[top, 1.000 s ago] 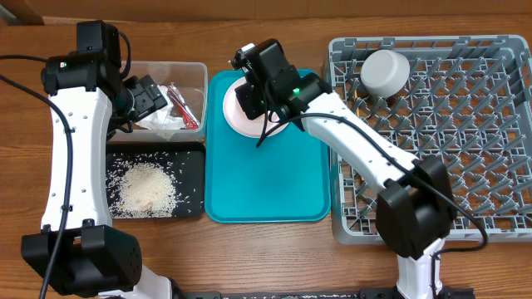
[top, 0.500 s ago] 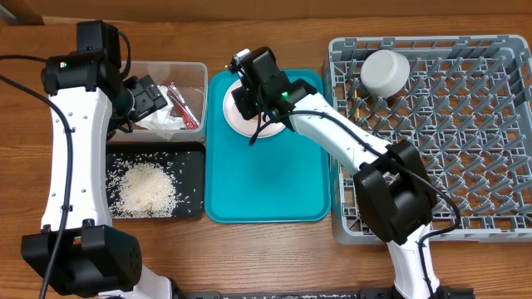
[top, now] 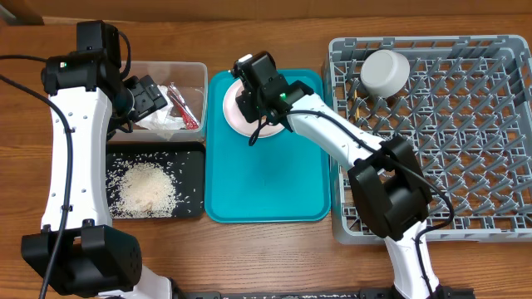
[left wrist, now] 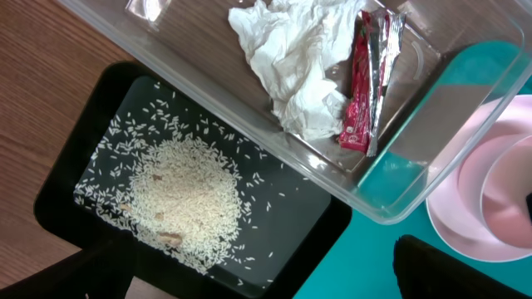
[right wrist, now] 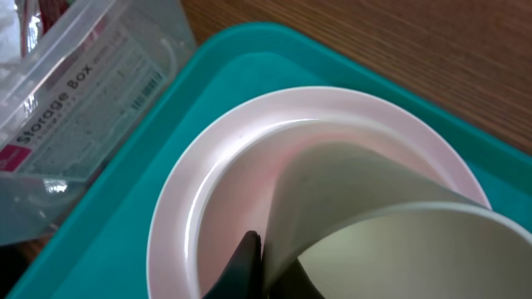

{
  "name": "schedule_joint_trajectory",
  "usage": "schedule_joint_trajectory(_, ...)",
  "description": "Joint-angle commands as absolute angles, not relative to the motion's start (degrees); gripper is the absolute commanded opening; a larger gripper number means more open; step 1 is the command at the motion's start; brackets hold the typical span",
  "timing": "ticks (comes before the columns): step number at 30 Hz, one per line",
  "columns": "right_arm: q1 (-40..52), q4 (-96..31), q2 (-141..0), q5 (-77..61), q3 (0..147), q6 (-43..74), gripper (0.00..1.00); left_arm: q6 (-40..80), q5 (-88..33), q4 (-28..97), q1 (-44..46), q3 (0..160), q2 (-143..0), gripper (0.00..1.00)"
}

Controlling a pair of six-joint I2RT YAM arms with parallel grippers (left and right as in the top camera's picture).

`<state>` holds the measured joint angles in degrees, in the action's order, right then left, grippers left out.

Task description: Sort waste into correct bins and load items into the dishwasher

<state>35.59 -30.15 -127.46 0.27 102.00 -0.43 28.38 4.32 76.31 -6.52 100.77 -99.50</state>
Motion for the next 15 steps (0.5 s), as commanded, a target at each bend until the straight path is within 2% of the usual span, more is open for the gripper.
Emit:
schedule_joint_trajectory(1,35.0,-30.3,-126.0,0.6,102.4,-0.5,0.04,28.3,4.4,76.3,-6.7,102.1,-99.3,1.0)
schedule_joint_trajectory(9,34.9,-32.4,-114.8,0.3,102.5,0.0,0.04,28.3,4.4,76.3,-6.7,102.1,-99.3,1.0)
schedule_joint_trajectory(15,33.1,-42.5,-102.1,-3.2,102.5,0.3,0.04,28.3,4.5,76.3,-6.7,102.1,-99.3,1.0)
